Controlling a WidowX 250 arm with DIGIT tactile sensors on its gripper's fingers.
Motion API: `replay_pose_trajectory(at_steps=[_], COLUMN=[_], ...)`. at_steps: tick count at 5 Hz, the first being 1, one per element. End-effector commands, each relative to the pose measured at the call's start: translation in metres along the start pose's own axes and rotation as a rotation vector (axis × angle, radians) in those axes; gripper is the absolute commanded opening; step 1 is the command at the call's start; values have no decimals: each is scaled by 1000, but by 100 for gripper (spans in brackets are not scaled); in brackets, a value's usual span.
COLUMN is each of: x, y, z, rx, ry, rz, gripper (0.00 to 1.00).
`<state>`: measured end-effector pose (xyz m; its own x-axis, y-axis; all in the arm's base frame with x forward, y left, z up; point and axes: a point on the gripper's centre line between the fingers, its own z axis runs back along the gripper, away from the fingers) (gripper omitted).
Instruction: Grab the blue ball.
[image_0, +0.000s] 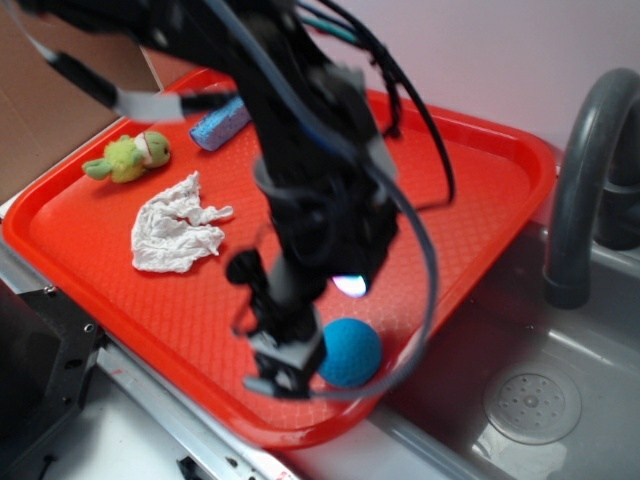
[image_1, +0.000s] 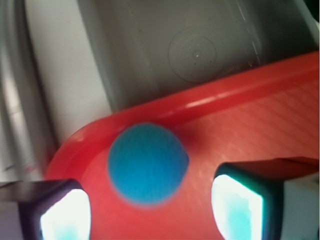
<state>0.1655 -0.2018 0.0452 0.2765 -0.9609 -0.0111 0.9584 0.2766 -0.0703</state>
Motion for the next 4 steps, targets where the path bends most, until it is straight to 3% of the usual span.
replay_pose_trajectory(at_steps=[1,2,3,4], x=[12,10,6,-6], y=[-13,-10,-10,-1], z=[-28,-30,-31,-6], rx=[-86,-62,-53,-10], ry=[24,27,23,106], rz=[-61,-17,2,264], gripper=[80,0,0,0])
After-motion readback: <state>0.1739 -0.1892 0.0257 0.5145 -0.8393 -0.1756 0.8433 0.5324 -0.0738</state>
